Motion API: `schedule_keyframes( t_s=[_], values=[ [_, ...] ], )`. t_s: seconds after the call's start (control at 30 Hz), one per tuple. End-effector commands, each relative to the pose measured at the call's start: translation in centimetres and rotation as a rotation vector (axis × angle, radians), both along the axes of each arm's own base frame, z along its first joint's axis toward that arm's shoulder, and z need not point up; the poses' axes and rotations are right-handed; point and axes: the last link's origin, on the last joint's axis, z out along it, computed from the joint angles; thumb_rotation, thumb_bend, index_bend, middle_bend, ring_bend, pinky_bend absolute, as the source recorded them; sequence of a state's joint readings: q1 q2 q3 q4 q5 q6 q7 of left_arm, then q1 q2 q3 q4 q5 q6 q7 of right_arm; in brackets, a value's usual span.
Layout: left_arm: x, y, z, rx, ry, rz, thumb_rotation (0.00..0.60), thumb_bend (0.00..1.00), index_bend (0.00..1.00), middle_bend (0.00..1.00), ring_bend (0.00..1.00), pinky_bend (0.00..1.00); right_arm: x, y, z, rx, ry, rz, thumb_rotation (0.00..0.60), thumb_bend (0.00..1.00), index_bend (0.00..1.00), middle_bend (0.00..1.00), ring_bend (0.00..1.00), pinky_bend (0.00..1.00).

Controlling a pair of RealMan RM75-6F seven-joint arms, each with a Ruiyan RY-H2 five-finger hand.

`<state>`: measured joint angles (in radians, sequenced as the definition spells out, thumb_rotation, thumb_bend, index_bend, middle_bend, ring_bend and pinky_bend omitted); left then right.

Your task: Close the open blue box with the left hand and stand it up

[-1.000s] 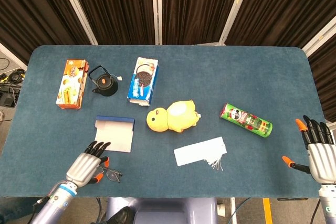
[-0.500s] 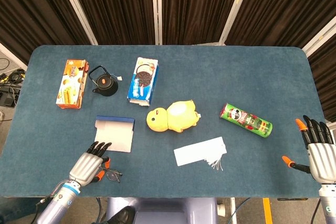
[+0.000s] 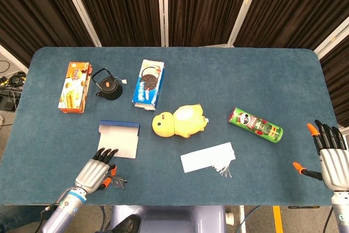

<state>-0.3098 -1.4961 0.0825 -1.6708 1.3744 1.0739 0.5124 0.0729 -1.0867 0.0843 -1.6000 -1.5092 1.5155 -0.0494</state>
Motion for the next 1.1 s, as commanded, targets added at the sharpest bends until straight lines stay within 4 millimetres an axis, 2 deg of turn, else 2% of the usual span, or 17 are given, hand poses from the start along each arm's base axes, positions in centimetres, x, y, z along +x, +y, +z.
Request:
schedule_keyframes(
  t_s=[0.03,0.4,0.7,0.83,1.1],
  values=[
    [0.0,0.0,-0.2,-0.007,0.000,0.002,0.600,0.44,0.51,0.00,0.00,0.00,0.0,0.0,0.0,0.001,-0.001,0.002,0.600,0.00,0.00,0.00,0.00,0.00],
    [0.4,0.0,0.1,0.002,0.001,0.001,0.600,0.49,0.60,0.00,0.00,0.00,0.2,0.1,0.0,0.000,0.001,0.009,0.600,0.00,0.00,0.00,0.00,0.00],
    [0.8,0.6,1.0,0.038,-0.042,0.014,0.600,0.54,0.61,0.00,0.00,0.00,0.2,0.1,0.0,0.002,0.001,0.008,0.600,0.00,0.00,0.00,0.00,0.00],
    [1.3,2.1,1.9,0.090,-0.084,0.020,0.600,0.54,0.61,0.00,0.00,0.00,0.2,0.1,-0.1,0.005,0.004,0.008,0.600,0.00,0.00,0.00,0.00,0.00],
    [2.4,8.5,2.9,0.215,-0.126,0.030,0.600,0.54,0.61,0.00,0.00,0.00,0.1,-0.1,-0.4,0.011,0.015,-0.001,0.600,0.00,0.00,0.00,0.00,0.00]
  ],
)
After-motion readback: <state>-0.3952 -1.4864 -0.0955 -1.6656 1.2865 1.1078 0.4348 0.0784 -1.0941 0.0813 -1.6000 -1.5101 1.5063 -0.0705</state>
